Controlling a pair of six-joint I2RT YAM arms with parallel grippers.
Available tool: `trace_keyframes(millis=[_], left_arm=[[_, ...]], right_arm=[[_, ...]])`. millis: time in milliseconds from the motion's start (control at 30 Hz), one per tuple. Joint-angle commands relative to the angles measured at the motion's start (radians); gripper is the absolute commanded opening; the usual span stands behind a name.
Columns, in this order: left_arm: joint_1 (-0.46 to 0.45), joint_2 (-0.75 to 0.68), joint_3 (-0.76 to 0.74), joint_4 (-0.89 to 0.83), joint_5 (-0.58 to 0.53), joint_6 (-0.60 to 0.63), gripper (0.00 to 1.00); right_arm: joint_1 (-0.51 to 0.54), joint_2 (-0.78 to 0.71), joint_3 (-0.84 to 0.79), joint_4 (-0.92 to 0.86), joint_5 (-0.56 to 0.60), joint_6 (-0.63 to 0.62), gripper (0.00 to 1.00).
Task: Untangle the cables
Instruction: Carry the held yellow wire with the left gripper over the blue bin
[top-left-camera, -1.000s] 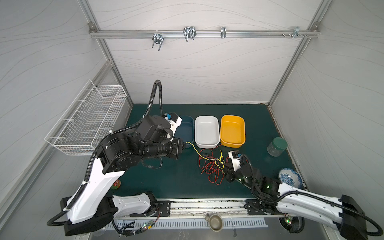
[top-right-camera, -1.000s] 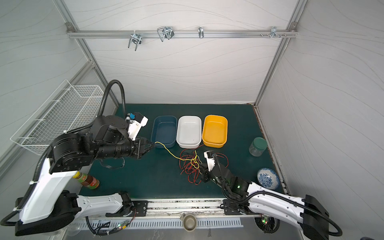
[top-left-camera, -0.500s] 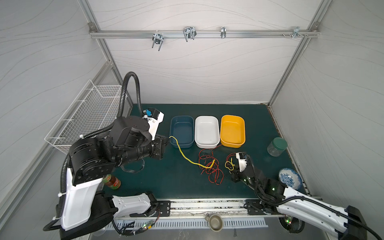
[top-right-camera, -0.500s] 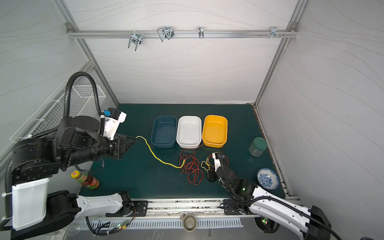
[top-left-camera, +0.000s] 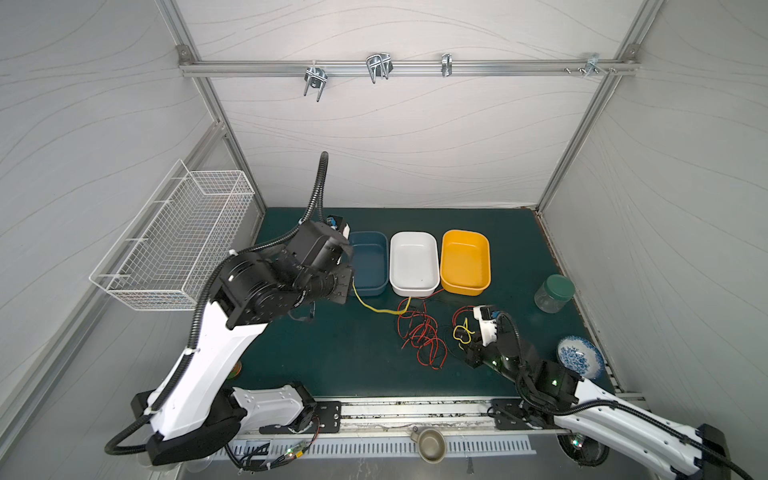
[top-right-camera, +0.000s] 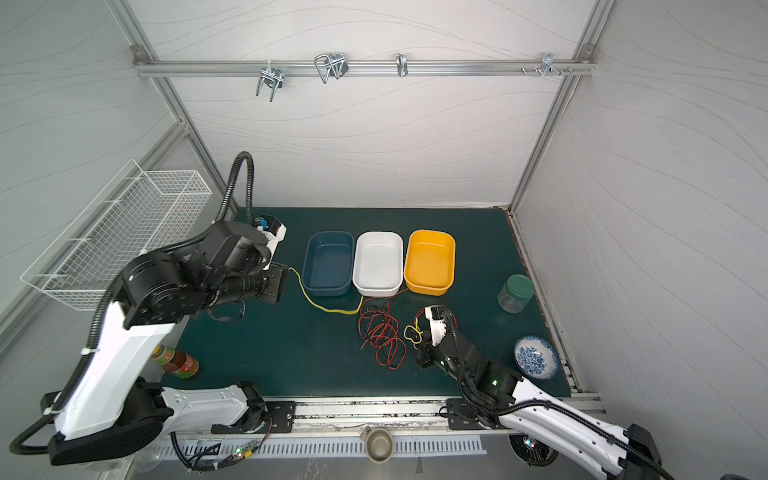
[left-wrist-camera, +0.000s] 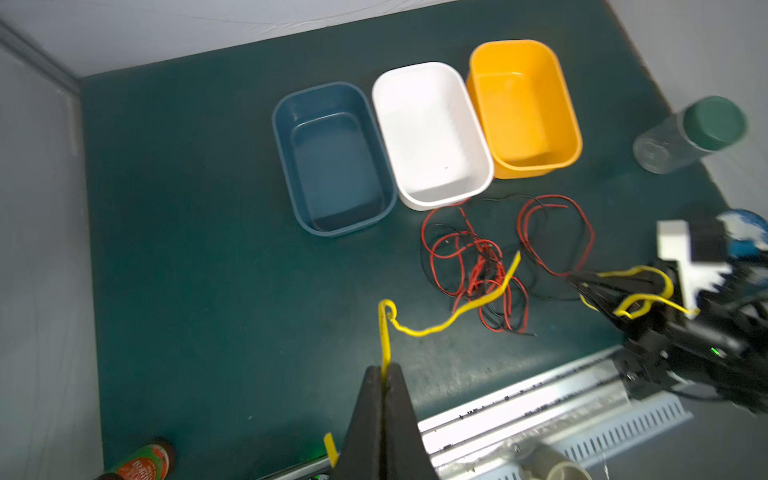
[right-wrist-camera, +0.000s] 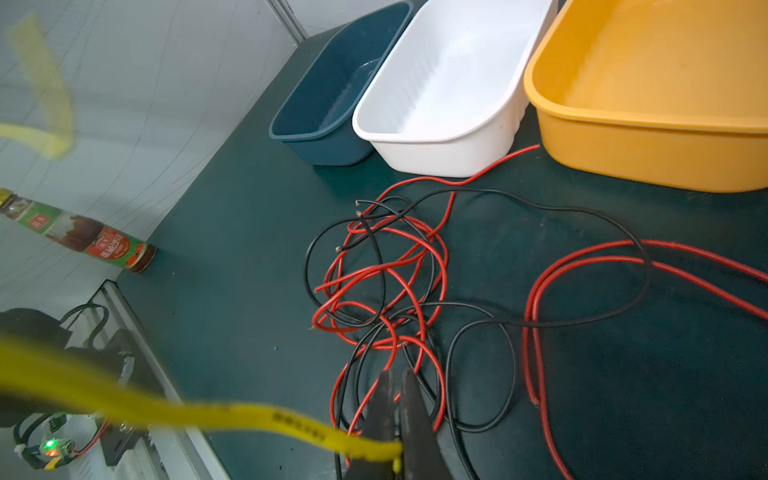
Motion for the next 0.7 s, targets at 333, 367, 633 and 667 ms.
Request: trace_keyframes(millis=[333, 367, 633, 667], left_arm=[[0.085, 0.180, -0.125, 0.292, -0.396, 0.096, 0.00], [0.085, 0.200, -0.126, 0.304, -0.422, 0.100, 0.00], [0.141, 0.372, -0.106, 0.394, -0.415, 0.114, 0.00], [0.146, 0.393, -0.101, 0.402, -0.414, 0.114, 0.00]], right_arm=[[-0.002, -0.007, -0.024, 0.078, -0.073, -0.018, 0.00], [-0.001, -0.001, -0.024, 0.082, -0.076, -0.018, 0.00], [0.007, 0.007, -0.026, 0.099, -0.081, -0.018, 0.00], [0.007, 0.007, -0.024, 0.098, -0.082, -0.020, 0.00]])
